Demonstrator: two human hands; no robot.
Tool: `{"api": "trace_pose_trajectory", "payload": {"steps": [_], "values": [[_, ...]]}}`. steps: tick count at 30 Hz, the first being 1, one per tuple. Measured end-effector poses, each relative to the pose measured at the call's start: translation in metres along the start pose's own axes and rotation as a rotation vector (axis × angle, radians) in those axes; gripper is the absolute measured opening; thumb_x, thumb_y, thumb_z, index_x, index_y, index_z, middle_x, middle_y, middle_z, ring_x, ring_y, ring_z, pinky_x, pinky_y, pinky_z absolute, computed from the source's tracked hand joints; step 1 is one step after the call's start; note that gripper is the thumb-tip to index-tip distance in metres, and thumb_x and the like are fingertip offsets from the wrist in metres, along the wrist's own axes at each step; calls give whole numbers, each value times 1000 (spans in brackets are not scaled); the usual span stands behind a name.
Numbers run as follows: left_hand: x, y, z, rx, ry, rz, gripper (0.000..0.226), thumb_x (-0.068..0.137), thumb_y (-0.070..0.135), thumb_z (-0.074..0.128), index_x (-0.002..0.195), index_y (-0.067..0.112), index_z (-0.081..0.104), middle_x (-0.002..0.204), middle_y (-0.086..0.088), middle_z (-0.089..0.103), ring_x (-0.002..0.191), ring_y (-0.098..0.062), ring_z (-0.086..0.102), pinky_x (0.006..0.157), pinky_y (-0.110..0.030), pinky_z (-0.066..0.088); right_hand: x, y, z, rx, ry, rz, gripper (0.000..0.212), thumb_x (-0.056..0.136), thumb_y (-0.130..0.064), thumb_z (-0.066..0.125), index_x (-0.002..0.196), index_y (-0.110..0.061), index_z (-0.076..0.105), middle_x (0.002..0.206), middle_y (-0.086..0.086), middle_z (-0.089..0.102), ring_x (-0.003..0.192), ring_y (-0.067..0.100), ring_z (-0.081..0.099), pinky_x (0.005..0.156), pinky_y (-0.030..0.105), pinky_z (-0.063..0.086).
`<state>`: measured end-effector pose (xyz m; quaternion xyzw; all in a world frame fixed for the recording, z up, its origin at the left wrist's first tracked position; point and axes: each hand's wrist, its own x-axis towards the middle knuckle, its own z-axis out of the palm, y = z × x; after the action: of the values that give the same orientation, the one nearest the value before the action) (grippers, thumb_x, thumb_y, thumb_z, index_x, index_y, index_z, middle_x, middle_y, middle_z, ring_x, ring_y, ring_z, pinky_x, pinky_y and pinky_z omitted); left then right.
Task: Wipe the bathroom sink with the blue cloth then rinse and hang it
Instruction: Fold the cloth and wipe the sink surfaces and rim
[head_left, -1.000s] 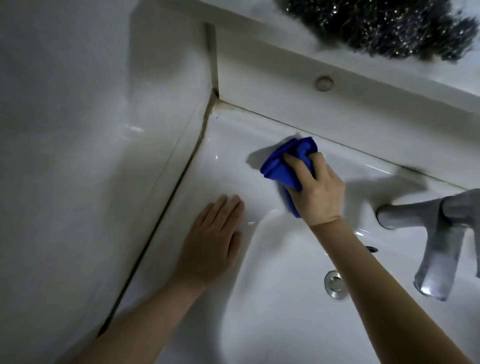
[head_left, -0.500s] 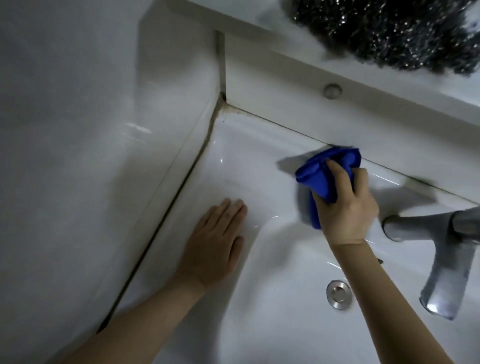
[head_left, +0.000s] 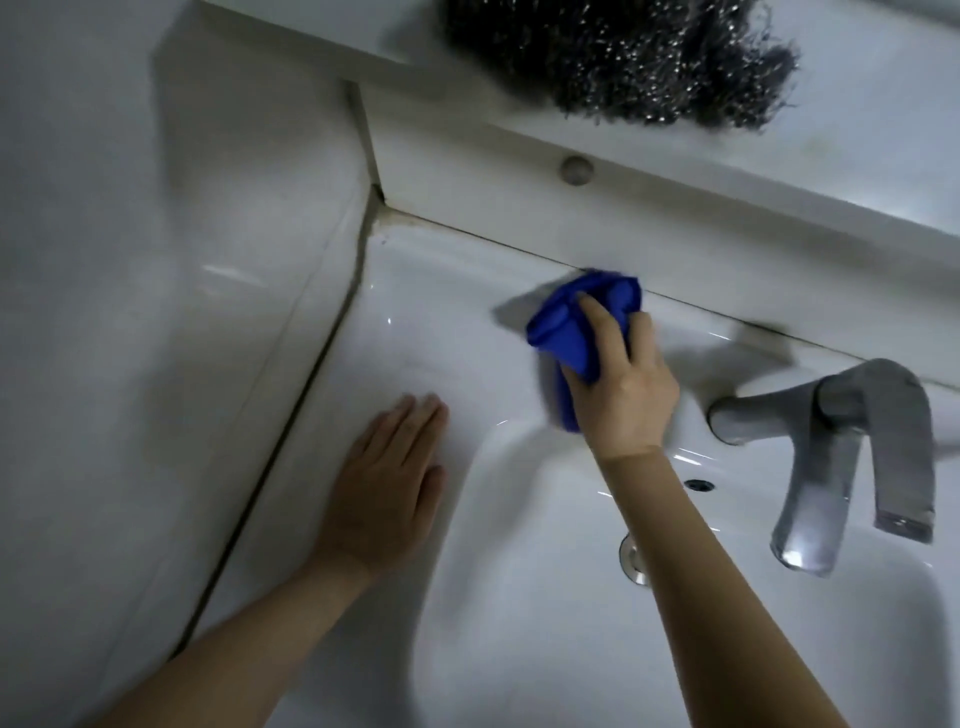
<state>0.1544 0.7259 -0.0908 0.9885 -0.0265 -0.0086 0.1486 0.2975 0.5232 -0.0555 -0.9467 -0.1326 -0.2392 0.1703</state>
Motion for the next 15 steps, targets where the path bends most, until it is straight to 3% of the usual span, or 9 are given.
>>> {"api": "trace_pose_trajectory", "payload": {"steps": [4,7,9,12,15], "values": [[3,0,0,0,3,-7,56,91,27,38,145,11,41,152,-7,41,142,-27,34,114,-41,30,-41,39,-21,-32,-163,642,35,86,-33,70,113,-11,64,116,15,58,79,39,64,62,31,38],[2,1,-1,6,12,0,55,93,26,37,145,9,42,151,-8,42,142,-28,34,116,-40,27,-46,33,-24,-106,-155,854,43,93,-44,58,117,-8,61,122,13,56,84,37,64,65,30,36],[3,2,-2,10,16,3,55,93,26,37,144,8,43,150,-9,43,141,-29,35,116,-41,28,-37,13,-15,-61,-135,871,39,93,-41,57,114,-9,61,123,11,54,84,34,63,65,30,35],[5,1,-1,20,34,13,54,92,26,38,143,8,44,149,-10,44,140,-30,37,113,-42,31,-27,-11,-1,35,-224,665,33,93,-38,58,103,-7,60,120,8,55,78,33,61,61,28,33],[3,1,-2,30,33,17,55,93,27,38,144,9,43,149,-10,44,140,-30,36,113,-42,30,-39,13,-16,-6,-279,633,33,93,-39,58,111,-10,61,126,6,55,83,30,62,63,29,36]]}}
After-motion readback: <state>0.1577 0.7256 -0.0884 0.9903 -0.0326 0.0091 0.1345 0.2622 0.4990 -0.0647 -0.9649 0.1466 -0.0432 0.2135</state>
